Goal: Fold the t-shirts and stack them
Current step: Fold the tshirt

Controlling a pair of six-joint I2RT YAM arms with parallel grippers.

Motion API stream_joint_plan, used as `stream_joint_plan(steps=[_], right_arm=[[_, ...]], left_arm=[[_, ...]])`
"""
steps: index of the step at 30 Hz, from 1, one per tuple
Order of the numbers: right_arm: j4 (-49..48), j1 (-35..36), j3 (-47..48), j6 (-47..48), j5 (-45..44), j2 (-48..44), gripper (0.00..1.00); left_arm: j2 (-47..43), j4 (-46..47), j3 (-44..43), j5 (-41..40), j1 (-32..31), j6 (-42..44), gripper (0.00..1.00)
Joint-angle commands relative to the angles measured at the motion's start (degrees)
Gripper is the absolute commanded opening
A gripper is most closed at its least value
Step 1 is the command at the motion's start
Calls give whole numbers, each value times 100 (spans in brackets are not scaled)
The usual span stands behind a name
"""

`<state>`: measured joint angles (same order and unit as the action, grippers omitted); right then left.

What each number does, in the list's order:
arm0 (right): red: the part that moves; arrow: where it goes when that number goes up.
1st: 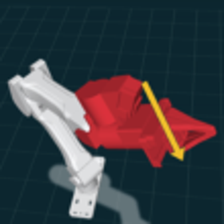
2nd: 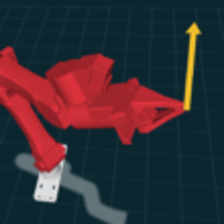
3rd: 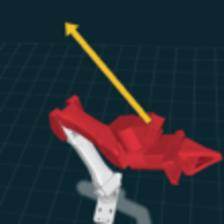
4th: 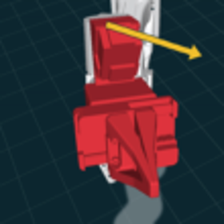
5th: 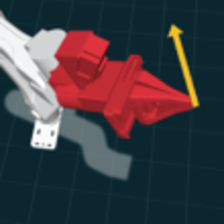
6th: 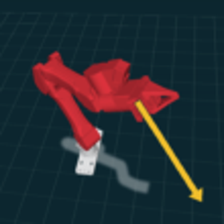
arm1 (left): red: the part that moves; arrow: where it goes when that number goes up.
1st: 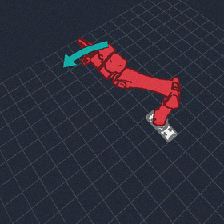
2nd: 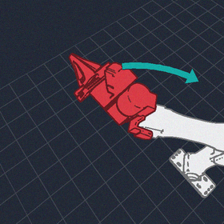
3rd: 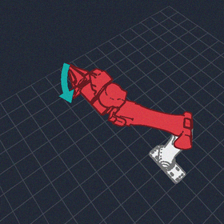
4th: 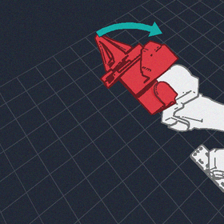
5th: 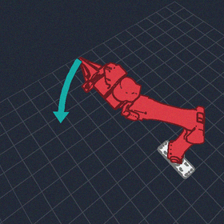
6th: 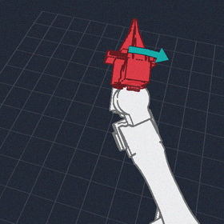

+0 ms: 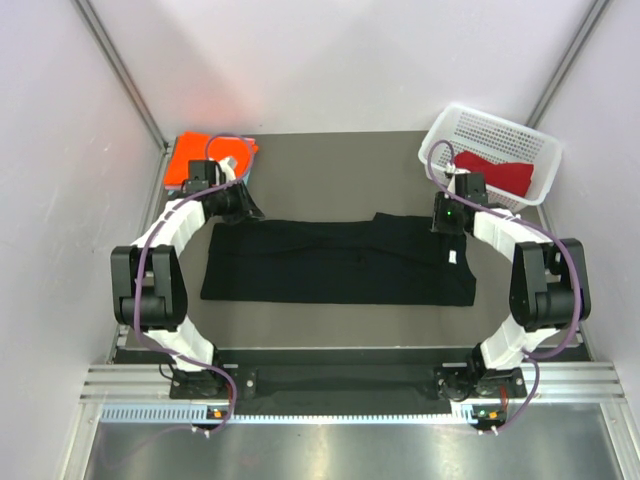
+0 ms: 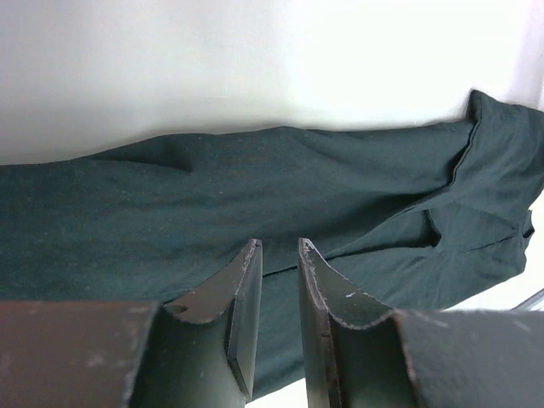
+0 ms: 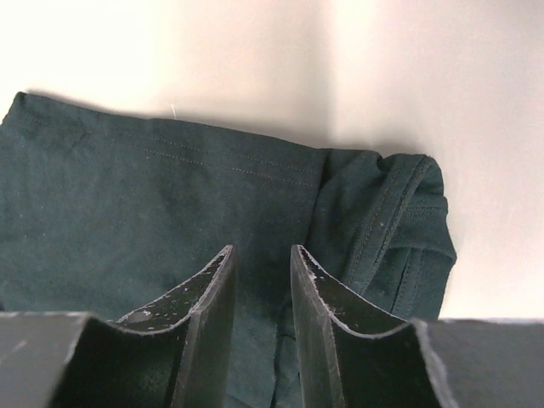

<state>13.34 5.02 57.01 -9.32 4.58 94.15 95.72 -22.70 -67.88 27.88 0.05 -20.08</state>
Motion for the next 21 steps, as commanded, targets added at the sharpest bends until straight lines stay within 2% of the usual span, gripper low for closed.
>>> stream_joint_plan(steps=[1, 4, 6, 7, 10, 11, 21], right_arm=[[1, -1, 20, -149, -18, -143, 32], [89, 26, 29, -193, 17, -116, 32], [2, 78, -15, -184, 69, -186, 28], [-7, 96, -32, -175, 78, -204, 18], [45, 166, -15, -158, 96, -327, 2], [115, 201, -6, -123, 105, -370, 0], [-25, 386, -849, -61, 447, -1451, 0]], left_arm=[[-247, 196, -50, 156, 12, -5, 29], [-291, 222, -15, 156, -146, -14, 29], [-300, 239, 3, 121, -190, -14, 29], [-291, 240, 3, 104, -207, 3, 30], [-133, 205, 11, 51, -243, -31, 29], [-89, 222, 11, 16, -243, -58, 29], [684, 187, -41, -151, -313, 12, 28]])
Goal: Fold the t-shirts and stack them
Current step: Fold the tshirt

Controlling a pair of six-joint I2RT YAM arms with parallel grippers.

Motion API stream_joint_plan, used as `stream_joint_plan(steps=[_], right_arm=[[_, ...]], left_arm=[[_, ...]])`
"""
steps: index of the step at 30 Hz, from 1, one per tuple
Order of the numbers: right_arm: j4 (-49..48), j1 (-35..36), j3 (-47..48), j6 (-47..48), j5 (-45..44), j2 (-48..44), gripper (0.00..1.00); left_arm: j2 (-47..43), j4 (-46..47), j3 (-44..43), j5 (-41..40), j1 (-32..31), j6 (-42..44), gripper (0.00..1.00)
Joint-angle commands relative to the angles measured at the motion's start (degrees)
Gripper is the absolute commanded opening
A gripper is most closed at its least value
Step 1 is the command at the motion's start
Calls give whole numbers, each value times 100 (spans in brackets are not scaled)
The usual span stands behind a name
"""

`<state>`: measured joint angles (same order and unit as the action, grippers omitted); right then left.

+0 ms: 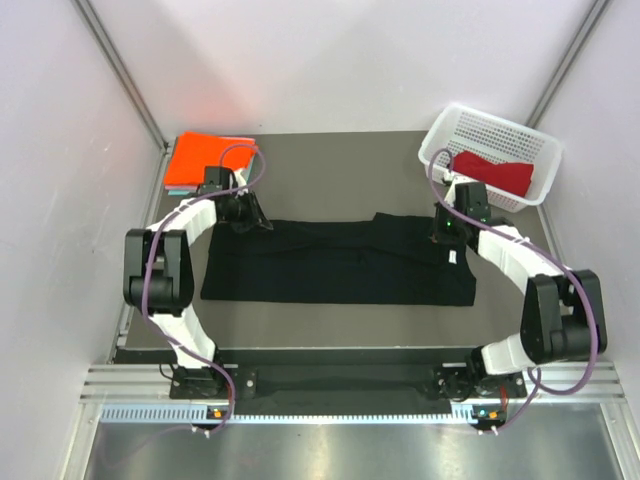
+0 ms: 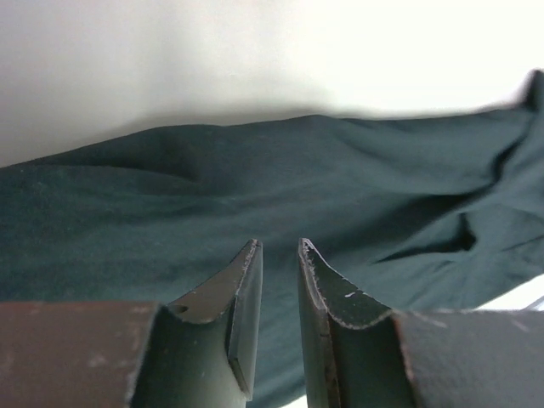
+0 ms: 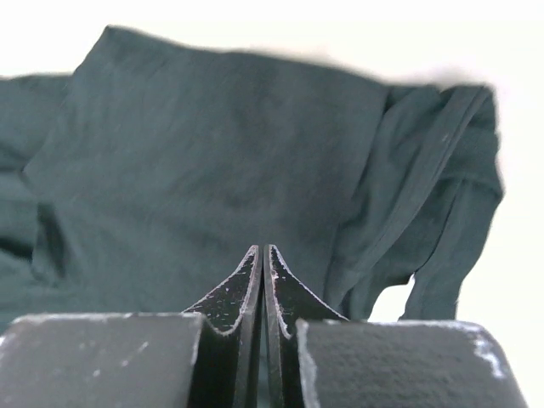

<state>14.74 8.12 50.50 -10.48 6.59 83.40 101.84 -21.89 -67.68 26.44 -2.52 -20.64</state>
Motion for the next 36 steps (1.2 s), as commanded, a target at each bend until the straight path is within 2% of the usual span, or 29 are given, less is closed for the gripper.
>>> stream_joint_plan(steps=[1, 6, 8, 9, 10, 15, 24, 36], right_arm=[[-173, 84, -242, 46, 264, -429, 0], [-200, 102, -436, -85, 178, -614, 0], [-244, 102, -436, -200, -34, -597, 9], [-235, 93, -392, -226, -218, -562, 18], [-226, 93, -357, -244, -324, -526, 22], [-200, -38, 55, -235, -334, 0, 34], [-103, -249, 592, -323, -351, 669, 37], [-68, -311, 760, -560, -352, 1109, 36]], left_arm=[[81, 123, -44, 2, -81, 69, 28], [99, 185, -52, 72, -371, 78, 28], [151, 229, -61, 107, -512, 43, 28], [186, 281, -61, 125, -556, 26, 28], [222, 299, -79, 134, -600, -9, 28], [573, 361, -184, 142, -626, -36, 28], [767, 290, -237, 72, -627, 34, 27], [793, 291, -219, -51, -662, 60, 27]])
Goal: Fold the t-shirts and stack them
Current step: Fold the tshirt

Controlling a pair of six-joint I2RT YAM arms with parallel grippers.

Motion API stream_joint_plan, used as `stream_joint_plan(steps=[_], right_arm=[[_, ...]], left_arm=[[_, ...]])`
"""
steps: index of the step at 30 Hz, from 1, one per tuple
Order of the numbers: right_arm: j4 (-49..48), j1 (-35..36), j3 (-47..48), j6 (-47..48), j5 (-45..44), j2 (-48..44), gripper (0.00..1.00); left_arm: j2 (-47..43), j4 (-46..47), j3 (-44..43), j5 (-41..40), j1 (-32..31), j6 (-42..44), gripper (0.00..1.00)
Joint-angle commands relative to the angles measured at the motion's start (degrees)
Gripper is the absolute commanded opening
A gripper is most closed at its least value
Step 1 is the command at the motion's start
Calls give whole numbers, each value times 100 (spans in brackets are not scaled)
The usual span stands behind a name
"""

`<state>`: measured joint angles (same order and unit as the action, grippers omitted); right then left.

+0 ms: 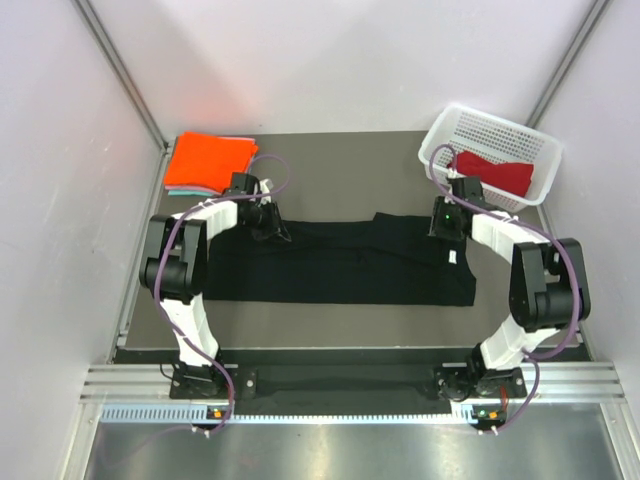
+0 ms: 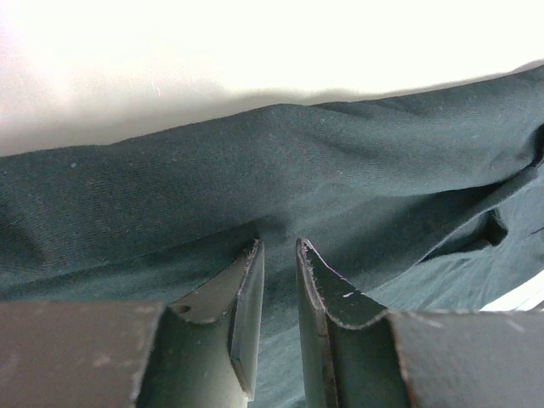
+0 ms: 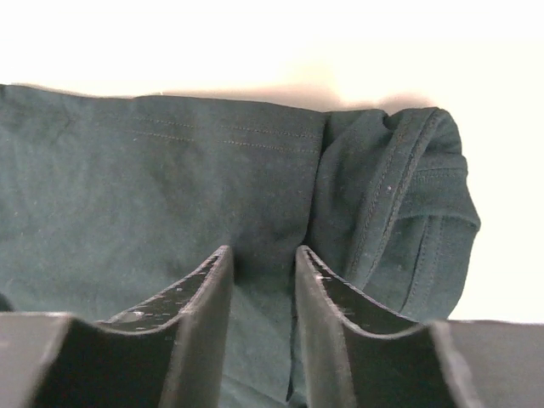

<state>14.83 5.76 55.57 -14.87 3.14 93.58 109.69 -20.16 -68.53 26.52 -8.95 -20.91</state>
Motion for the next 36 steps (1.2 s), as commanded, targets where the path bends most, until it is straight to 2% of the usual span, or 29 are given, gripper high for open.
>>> stream_joint_plan(steps=[1, 2, 3, 6, 11, 19, 25, 28, 30, 36], right_arm=[[-164, -75, 244, -95, 20, 99, 34], [-217, -75, 226, -60, 81, 55, 31], [-243, -66, 209, 10, 160, 38, 20], [-314, -57, 113, 133, 318, -208, 13], [-437, -5, -195, 327, 521, -831, 14], [-841, 74, -1188, 345, 811, -1535, 10], [-1359, 154, -1804, 362, 1163, -1878, 18], [-1439, 154, -1980, 406, 1216, -2054, 20], [-1588, 171, -2024, 441, 1224, -2107, 14], [-1606, 171, -2068, 424, 1487, -2116, 5]], left_arm=[[17, 118, -125, -60, -28, 104, 27], [17, 127, -117, -77, -37, 104, 27], [26, 118, -108, -77, -45, 87, 27], [70, 118, -99, -130, -45, 87, 27], [140, 162, -90, -130, -54, 60, 27], [79, 162, -90, -139, -63, 43, 27], [-96, 162, -151, -86, -195, -1, 27], [-184, 179, -213, -60, -344, -36, 27], [-202, 197, -266, 2, -458, -45, 27], [-124, 469, -275, 151, -678, -194, 27]])
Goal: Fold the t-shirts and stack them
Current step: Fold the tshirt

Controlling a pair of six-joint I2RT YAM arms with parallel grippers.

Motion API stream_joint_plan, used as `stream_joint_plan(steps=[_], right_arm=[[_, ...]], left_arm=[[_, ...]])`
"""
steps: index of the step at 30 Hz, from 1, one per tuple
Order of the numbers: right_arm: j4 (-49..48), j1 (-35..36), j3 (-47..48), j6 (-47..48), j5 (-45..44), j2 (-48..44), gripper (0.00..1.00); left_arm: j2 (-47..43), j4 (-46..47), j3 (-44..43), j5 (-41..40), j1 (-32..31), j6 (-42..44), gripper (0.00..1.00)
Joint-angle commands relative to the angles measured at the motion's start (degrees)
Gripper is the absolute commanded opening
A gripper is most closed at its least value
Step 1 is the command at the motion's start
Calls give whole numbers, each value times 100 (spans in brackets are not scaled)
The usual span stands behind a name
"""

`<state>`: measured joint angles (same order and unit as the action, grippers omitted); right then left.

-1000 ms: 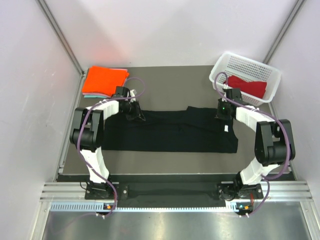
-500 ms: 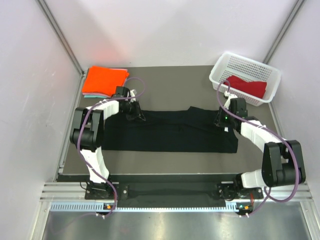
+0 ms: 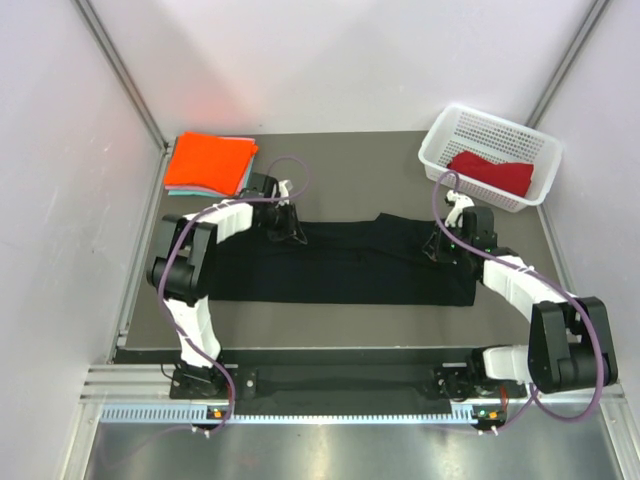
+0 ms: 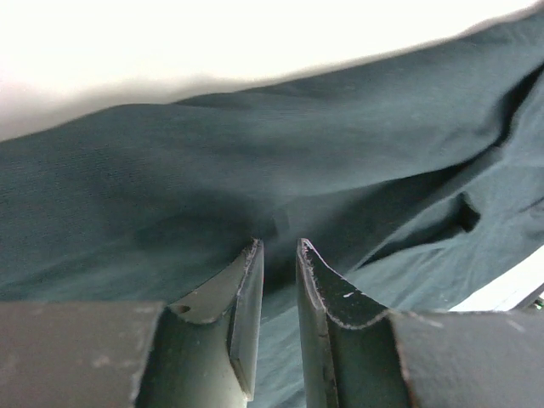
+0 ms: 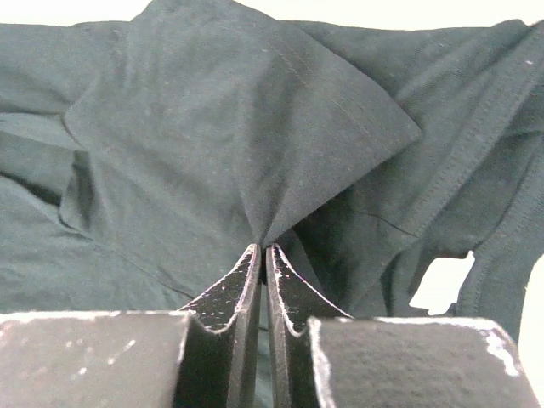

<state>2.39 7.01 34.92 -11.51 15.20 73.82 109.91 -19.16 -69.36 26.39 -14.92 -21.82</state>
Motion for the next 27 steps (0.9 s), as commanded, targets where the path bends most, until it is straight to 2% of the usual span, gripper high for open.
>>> stream_joint_plan(steps=[1, 4, 10, 11, 14, 20, 27], right_arm=[[-388, 47, -11, 70, 343, -140, 5], [-301, 73, -11, 70, 396, -201, 7], [744, 73, 427, 96, 326, 44, 26], [980, 73, 480, 61, 212, 36, 31], [1341, 73, 709, -149, -209, -113, 37], [1721, 64, 1535, -422, -1010, 193, 40], [1676, 29, 2247, -265, -1494, 1229, 43]], left_arm=[[-119, 430, -183, 182, -108, -120, 28], [-22, 544, -192, 279, -204, -173, 28], [127, 870, -183, 595, -371, -340, 28], [127, 879, -165, 586, -415, -323, 28], [119, 923, -34, 534, -512, -331, 28], [92, 940, 151, 315, -732, -314, 27], [92, 808, 134, 147, -820, -182, 27]])
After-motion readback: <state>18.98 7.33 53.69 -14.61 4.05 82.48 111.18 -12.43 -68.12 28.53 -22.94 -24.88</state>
